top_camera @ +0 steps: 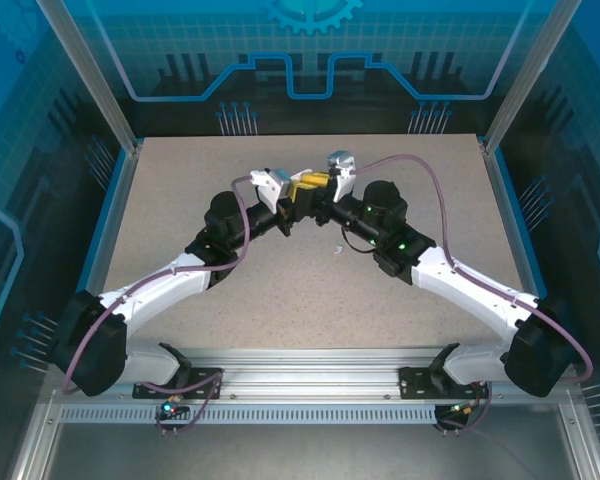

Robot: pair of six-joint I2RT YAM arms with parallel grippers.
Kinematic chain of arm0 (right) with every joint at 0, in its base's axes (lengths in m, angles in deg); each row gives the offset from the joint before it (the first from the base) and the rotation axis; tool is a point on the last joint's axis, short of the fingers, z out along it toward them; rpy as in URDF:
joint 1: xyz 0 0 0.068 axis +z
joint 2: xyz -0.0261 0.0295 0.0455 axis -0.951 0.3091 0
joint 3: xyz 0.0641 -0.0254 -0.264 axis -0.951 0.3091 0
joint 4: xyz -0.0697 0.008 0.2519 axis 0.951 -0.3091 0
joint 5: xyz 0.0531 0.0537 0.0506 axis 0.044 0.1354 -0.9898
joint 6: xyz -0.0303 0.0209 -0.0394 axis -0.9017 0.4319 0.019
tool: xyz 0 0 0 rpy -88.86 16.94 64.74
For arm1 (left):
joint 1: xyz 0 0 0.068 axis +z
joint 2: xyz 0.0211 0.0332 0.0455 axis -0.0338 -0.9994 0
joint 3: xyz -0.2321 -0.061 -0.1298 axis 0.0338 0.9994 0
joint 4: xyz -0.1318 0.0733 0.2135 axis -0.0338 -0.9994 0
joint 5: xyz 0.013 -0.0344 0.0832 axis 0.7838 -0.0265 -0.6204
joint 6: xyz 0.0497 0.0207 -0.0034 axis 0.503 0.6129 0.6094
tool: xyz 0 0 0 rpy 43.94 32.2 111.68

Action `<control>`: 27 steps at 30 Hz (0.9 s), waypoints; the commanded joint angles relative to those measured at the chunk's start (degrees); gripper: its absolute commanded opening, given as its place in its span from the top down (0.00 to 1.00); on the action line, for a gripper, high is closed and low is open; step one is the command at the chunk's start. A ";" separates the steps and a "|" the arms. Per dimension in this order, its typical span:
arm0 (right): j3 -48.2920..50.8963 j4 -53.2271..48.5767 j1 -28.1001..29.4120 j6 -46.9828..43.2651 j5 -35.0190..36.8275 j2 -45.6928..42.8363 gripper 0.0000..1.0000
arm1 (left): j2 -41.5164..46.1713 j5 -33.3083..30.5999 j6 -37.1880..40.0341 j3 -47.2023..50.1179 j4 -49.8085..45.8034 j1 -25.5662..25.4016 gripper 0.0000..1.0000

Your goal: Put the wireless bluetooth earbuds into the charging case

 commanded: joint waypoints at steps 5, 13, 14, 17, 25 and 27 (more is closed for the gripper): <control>-3.71 -10.42 -0.68 6.36 1.41 2.62 0.55 | 3.37 2.46 -0.45 -0.32 8.21 -0.78 1.00; -8.09 -12.68 -2.45 11.14 0.72 3.91 0.46 | 3.01 2.18 -0.91 0.58 9.32 -0.89 1.00; -8.14 -12.40 -2.54 11.34 0.62 4.01 0.46 | 2.93 2.19 -0.99 0.74 9.42 -0.89 1.00; -7.98 -11.38 -3.12 12.64 0.33 3.89 0.44 | 2.70 2.18 -1.09 0.91 9.53 -0.97 1.00; -8.66 -12.60 -5.41 15.24 -0.29 -0.42 0.31 | 2.47 2.79 -0.71 2.33 10.22 -0.97 1.00; -8.54 -14.39 -6.08 15.08 -0.36 -2.02 0.30 | 2.74 3.31 -0.18 3.00 10.18 -1.02 1.00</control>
